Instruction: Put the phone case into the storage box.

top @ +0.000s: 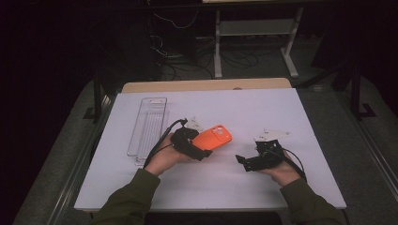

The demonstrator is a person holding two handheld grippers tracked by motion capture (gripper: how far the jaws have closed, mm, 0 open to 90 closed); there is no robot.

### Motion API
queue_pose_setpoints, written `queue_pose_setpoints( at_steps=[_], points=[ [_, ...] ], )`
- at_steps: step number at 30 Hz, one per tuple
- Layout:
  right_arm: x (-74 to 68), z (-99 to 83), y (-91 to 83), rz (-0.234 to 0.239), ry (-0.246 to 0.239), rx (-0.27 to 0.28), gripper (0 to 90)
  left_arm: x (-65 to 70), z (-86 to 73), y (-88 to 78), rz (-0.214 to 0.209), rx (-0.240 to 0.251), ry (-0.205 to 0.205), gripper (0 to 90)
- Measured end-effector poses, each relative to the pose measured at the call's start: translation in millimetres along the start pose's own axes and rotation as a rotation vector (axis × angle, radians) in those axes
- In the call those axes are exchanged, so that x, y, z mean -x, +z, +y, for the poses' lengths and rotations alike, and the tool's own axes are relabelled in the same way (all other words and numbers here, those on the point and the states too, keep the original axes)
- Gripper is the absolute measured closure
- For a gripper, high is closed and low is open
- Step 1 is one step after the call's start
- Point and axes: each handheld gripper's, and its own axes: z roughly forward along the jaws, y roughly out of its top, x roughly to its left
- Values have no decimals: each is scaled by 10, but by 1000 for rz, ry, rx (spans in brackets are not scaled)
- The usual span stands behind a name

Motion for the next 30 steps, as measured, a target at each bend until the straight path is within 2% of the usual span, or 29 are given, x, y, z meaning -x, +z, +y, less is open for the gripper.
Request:
queue_pose_setpoints(
  at_steps=[6, 7, 13, 16, 19, 26, 30],
  points=[
    [9, -7, 88, 11, 31, 24, 33, 1, 5, -14, -8, 2, -4, 153],
    [7, -9, 124, -2, 24, 33, 34, 7, 5, -10, -10, 12, -10, 153],
    [-4, -21, 185, -20, 23, 59, 31, 4, 6, -8, -14, 4, -6, 153],
    [-23, -50, 232, -34, 4, 41, 26, 4, 3, -10, -15, 11, -16, 152],
    [-32, -80, 287, -42, 8, 33, 26, -2, 0, -19, -18, 15, -25, 153],
    [-63, -94, 340, -56, -4, 13, 13, -24, -7, -34, -22, 8, -17, 153],
    [-60, -97, 350, -61, -6, 11, 13, -24, -10, -31, -21, 14, -27, 153]
  ],
)
